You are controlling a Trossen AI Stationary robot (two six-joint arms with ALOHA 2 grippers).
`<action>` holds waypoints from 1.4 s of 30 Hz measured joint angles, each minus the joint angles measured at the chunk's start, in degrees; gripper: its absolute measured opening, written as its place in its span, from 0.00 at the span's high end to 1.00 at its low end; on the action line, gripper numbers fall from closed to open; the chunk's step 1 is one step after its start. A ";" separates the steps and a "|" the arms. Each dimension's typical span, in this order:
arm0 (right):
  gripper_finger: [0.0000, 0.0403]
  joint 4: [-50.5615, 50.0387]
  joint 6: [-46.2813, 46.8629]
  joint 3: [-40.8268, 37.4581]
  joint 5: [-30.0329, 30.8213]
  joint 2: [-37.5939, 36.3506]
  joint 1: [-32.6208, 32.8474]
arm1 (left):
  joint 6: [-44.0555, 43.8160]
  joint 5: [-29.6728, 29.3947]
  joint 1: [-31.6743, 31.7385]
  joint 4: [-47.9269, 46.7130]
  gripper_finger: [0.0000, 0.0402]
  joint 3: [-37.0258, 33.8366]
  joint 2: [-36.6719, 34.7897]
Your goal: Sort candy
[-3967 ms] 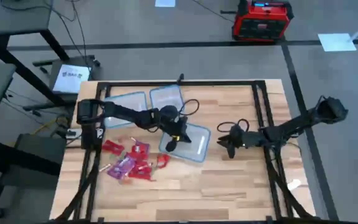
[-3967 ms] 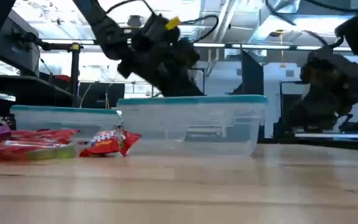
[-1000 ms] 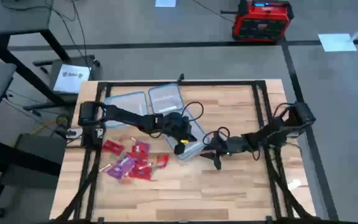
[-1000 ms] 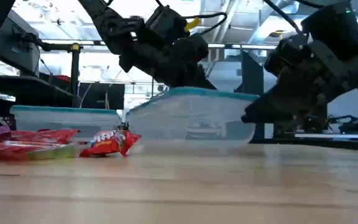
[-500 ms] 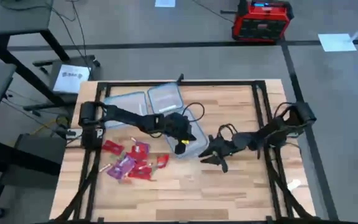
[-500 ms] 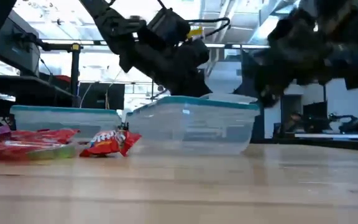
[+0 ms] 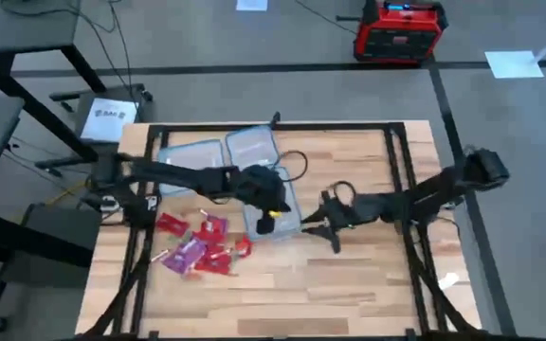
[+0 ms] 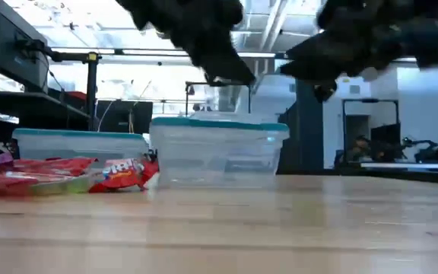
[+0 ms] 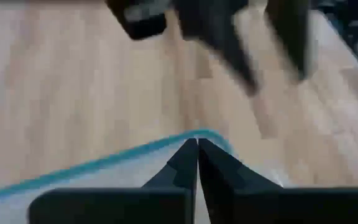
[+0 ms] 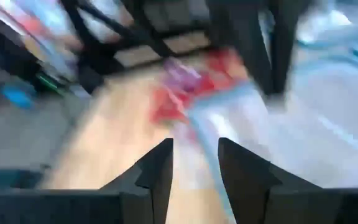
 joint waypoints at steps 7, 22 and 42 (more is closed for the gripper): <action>0.71 -10.90 2.07 14.01 -3.91 13.31 -3.74 | -3.01 -3.82 4.03 -0.13 1.00 -15.20 -7.40; 0.71 -26.09 -9.86 13.74 -4.12 8.50 -12.62 | -21.00 2.13 -3.73 22.30 1.00 -26.80 -7.24; 0.71 -9.58 1.58 11.38 -4.79 14.76 -3.38 | -10.59 4.33 3.76 6.78 1.00 -23.16 -9.10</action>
